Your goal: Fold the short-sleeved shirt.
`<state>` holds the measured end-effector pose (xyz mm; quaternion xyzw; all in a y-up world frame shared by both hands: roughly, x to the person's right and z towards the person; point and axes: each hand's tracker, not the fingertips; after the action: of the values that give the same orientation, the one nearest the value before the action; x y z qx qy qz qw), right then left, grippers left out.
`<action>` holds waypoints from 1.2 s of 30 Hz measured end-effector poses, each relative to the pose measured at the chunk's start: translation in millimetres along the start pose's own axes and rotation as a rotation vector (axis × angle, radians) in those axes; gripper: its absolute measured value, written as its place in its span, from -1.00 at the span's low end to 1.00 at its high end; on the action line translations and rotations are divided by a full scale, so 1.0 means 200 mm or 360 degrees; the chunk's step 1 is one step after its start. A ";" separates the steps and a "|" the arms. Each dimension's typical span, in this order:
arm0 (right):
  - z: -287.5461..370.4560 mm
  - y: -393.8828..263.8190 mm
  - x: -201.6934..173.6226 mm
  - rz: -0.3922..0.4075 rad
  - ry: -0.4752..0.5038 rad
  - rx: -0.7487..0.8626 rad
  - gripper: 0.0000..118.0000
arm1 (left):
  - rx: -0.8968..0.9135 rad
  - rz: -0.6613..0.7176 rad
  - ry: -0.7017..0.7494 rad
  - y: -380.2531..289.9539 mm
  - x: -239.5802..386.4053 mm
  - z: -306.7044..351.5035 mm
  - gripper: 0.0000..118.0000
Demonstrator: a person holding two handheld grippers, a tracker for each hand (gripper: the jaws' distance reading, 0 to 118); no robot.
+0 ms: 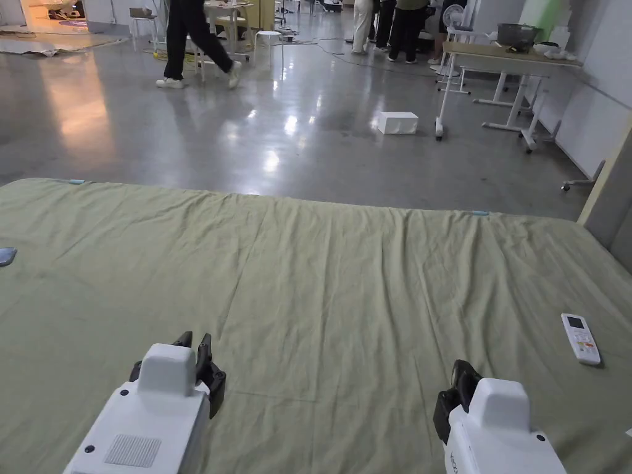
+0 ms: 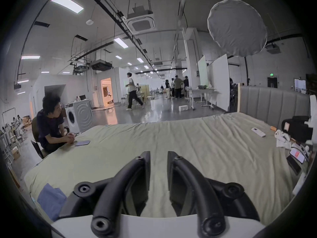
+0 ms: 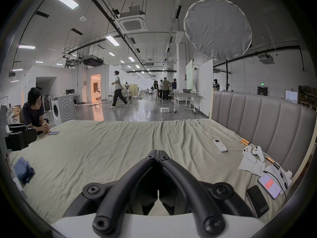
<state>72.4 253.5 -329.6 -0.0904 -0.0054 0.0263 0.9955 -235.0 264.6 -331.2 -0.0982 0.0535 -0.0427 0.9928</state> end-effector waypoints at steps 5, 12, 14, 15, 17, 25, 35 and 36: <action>0.02 0.01 -0.01 0.0008 -0.0007 0.0012 -1.00 | -0.0036 0.0176 0.0006 0.01 0.03 -0.03 -0.89; 0.03 -0.02 -0.03 0.0010 0.0013 0.0011 -1.00 | -0.0035 0.0143 0.0029 -0.02 0.02 -0.04 -0.91; 0.03 -0.02 -0.03 0.0022 0.0022 0.0013 -1.00 | -0.0031 0.0141 0.0037 -0.02 0.03 -0.01 -0.91; 0.03 -0.02 -0.04 0.0027 0.0025 0.0013 -1.00 | -0.0030 0.0132 0.0031 -0.02 0.02 -0.01 -0.91; 0.03 -0.02 -0.03 0.0025 0.0027 0.0018 -1.00 | -0.0010 0.0098 0.0051 -0.02 0.03 0.00 -0.91; 0.02 -0.01 -0.01 0.0023 0.0016 0.0026 -1.00 | 0.0007 0.0075 0.0053 0.01 0.02 0.02 -0.91; 0.02 0.02 -0.02 0.0050 0.0039 0.0041 -1.00 | 0.0002 0.0035 0.0054 -0.01 0.03 0.04 -0.91; 0.02 0.02 -0.03 0.0058 0.0043 0.0040 -1.00 | 0.0002 0.0035 0.0055 -0.01 0.03 0.04 -0.91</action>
<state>66.8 257.8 -327.0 -0.0783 0.0100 0.0433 0.9959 -228.7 264.5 -323.6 -0.0961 0.0718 -0.0335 0.9922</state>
